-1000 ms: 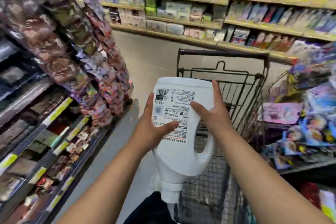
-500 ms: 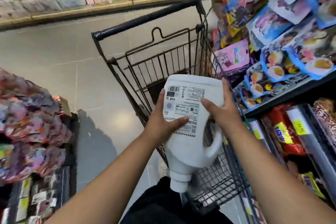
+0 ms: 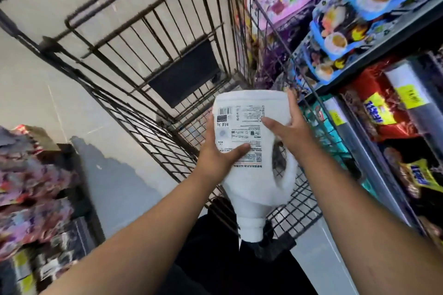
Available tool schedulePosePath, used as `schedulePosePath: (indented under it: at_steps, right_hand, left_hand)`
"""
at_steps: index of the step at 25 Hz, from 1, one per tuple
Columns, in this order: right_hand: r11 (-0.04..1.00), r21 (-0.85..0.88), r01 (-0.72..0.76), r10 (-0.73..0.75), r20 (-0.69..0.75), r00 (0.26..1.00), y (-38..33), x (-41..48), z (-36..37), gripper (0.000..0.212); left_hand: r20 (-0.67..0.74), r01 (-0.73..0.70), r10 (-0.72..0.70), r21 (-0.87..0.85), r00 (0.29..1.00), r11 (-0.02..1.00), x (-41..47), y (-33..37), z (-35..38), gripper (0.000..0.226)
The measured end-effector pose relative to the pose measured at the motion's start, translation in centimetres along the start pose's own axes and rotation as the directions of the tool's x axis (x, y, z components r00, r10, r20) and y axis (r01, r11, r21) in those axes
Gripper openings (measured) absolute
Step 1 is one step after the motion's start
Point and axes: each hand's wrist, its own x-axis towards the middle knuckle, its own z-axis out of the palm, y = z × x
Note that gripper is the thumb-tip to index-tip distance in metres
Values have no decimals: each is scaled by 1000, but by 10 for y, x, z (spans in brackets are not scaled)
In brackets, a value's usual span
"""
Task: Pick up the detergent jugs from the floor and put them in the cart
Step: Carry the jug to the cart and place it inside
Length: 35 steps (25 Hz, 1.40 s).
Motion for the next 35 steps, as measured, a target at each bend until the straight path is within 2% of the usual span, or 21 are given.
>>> schedulePosePath:
  at_steps: [6, 9, 14, 16, 19, 24, 29, 35]
  right_hand:
    - [998, -7, -70, 70, 75, 995, 48, 49, 11, 102]
    - [995, -9, -102, 103, 121, 987, 71, 74, 18, 93]
    - [984, -125, -128, 148, 176, 973, 101, 109, 19, 89]
    - [976, -181, -120, 153, 183, 971, 109, 120, 18, 90]
    - [969, -218, -120, 160, 177, 971, 131, 135, 9, 91]
    - [968, -220, -120, 153, 141, 978, 161, 154, 4, 82]
    - [977, -205, -63, 94, 147, 985, 172, 157, 15, 82]
    - [970, -242, -33, 52, 75, 996, 170, 137, 9, 84]
  left_hand:
    - [-15, 171, -172, -35, 985, 985, 37, -42, 20, 124]
    - [-47, 235, -238, -62, 970, 970, 63, -61, 28, 126]
    - [-104, 346, -366, -167, 925, 923, 95, -84, 49, 122]
    - [-106, 356, -381, -197, 918, 913, 102, -95, 57, 121]
    - [-90, 375, -390, -150, 916, 915, 115, -112, 71, 118]
    - [-31, 443, -449, -107, 893, 890, 122, -132, 82, 131]
    - [57, 431, -429, -211, 901, 877, 119, -145, 90, 119]
    - [-6, 433, -434, -19, 901, 901, 115, -128, 82, 125]
